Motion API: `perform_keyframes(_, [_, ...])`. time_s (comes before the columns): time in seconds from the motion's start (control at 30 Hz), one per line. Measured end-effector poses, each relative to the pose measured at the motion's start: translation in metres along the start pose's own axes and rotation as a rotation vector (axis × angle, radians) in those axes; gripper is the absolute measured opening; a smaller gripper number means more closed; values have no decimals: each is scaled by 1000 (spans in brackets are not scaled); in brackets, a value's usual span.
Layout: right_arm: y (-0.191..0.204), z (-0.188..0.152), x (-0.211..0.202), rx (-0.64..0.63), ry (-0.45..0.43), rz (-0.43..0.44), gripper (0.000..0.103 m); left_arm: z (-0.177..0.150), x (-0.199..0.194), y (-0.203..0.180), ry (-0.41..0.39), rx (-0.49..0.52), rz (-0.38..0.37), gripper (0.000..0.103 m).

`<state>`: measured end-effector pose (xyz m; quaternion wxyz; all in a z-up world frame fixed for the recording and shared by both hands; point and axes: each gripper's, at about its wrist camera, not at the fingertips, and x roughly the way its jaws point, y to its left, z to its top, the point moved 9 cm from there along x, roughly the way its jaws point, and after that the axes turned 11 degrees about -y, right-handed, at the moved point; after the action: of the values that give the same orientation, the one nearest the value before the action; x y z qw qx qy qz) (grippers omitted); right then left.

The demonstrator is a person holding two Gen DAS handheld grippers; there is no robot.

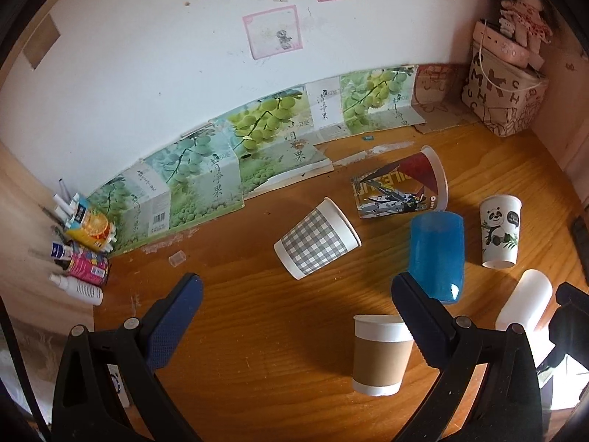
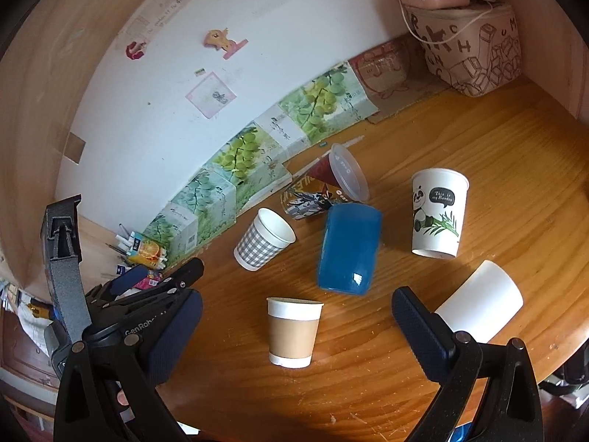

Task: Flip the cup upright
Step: 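Close the left gripper around the body of the checkered cup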

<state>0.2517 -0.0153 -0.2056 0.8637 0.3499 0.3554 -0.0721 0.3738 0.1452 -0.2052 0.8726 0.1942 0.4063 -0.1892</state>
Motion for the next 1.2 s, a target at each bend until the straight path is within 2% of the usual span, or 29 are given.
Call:
perform_keyframes(0.37, [-9,-11,38,112,6,-111,103,-7,70,-13,86,156,-95,102])
perform_keyframes(0.63, [-9,-24,49,155,9,-160,103,-14,102,-22,106,225,-121,102])
perform_keyframes(0.77, [-10,-30,50,167,23,-186,103,-18,112,-27,122,251,-141,102])
perform_keyframes(0.9, [-11,-30,47,179,22,-207,103,-18,123,-30,118,271,-127,102])
perform_keyframes(1.2, [-17,-30,45,183,19,-238,103,-13,139,-34,132,251,-132,102])
